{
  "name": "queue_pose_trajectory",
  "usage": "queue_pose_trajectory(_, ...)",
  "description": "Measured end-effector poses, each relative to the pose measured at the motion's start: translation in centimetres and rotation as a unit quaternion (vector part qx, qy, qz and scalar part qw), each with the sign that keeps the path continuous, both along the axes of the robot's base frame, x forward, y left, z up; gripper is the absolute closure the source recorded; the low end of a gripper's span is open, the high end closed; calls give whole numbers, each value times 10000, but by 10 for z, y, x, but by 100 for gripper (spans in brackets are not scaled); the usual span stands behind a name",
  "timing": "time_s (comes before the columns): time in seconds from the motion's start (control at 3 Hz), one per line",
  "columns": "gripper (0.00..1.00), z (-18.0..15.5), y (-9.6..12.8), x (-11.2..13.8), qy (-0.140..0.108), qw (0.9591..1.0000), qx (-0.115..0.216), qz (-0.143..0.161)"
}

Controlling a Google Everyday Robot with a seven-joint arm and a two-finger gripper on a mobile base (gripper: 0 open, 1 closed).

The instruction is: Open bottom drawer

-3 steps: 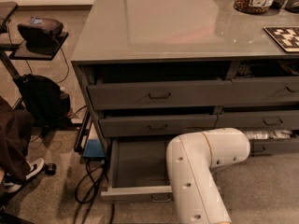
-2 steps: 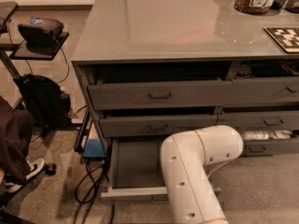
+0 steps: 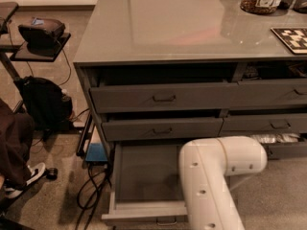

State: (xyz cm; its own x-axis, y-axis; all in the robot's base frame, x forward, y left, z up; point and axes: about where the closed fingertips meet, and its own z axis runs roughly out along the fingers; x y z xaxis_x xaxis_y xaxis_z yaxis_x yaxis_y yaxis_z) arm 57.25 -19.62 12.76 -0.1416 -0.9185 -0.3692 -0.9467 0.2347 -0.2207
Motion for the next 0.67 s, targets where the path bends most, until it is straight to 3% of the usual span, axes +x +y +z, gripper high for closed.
queue_pose_trajectory(0.33, 0, 12, 1, -30, -620, 9939, 894, 182)
queue_pose_trajectory(0.67, 0, 23, -18, -69, -1163, 9824, 1462, 99)
